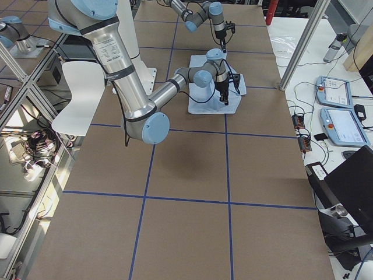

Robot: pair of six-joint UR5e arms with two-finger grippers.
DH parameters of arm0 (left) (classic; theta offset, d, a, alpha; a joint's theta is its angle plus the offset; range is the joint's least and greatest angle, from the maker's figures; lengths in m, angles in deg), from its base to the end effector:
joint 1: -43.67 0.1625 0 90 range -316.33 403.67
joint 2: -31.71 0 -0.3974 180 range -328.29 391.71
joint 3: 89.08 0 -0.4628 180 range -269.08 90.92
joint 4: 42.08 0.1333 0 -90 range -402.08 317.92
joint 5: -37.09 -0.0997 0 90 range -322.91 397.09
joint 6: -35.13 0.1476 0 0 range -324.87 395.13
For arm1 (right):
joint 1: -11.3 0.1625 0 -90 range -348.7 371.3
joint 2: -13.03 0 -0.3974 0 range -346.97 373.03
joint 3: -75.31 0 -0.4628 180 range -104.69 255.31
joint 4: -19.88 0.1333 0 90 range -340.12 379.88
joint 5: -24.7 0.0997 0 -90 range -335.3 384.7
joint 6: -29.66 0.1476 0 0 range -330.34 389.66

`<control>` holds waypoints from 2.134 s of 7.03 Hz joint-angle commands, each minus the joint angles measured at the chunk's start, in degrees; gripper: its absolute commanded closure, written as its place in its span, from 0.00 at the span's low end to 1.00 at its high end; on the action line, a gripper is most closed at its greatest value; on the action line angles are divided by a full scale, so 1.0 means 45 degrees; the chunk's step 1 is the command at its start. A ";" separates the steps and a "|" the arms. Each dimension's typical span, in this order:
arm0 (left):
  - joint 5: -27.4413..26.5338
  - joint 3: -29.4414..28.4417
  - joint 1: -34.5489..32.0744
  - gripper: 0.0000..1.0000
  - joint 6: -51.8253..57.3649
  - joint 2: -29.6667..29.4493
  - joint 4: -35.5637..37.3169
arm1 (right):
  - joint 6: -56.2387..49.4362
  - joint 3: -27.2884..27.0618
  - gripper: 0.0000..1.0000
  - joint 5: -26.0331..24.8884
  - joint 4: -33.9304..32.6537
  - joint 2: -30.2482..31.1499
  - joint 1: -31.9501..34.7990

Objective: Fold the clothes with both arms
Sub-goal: 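Lay the hem down near the collar and open both grippers, then lower the left gripper to the shirt's side edge while the right gripper holds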

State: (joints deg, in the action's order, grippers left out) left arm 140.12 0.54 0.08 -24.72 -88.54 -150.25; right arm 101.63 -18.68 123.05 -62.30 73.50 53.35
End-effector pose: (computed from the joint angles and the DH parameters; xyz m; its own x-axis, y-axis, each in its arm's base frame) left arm 0.4924 -0.6069 0.2973 0.6952 0.0138 -0.7187 0.2326 0.9417 0.2431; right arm -0.4842 -0.5874 0.2965 0.7132 0.2309 0.6618 -0.3898 0.9153 0.1008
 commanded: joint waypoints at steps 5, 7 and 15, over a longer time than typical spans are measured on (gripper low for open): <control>0.1962 0.1325 -0.0138 0.00 0.0840 0.2025 -0.1783 | -0.0365 0.0027 0.00 0.0504 -0.0155 -0.0254 -0.0068; 0.3111 0.2990 0.0017 0.00 0.0452 0.3533 -0.1782 | -0.1147 -0.0130 0.00 0.1153 -0.0155 -0.0118 0.0226; 0.1636 0.3367 0.3299 0.48 -0.2910 0.3755 -0.1802 | -0.1149 -0.0110 0.00 0.1095 -0.0018 -0.0059 0.0206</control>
State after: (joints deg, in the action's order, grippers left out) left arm 147.50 15.97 14.57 -37.36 -71.31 -158.34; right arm 96.46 -19.20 127.98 -62.43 73.27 54.29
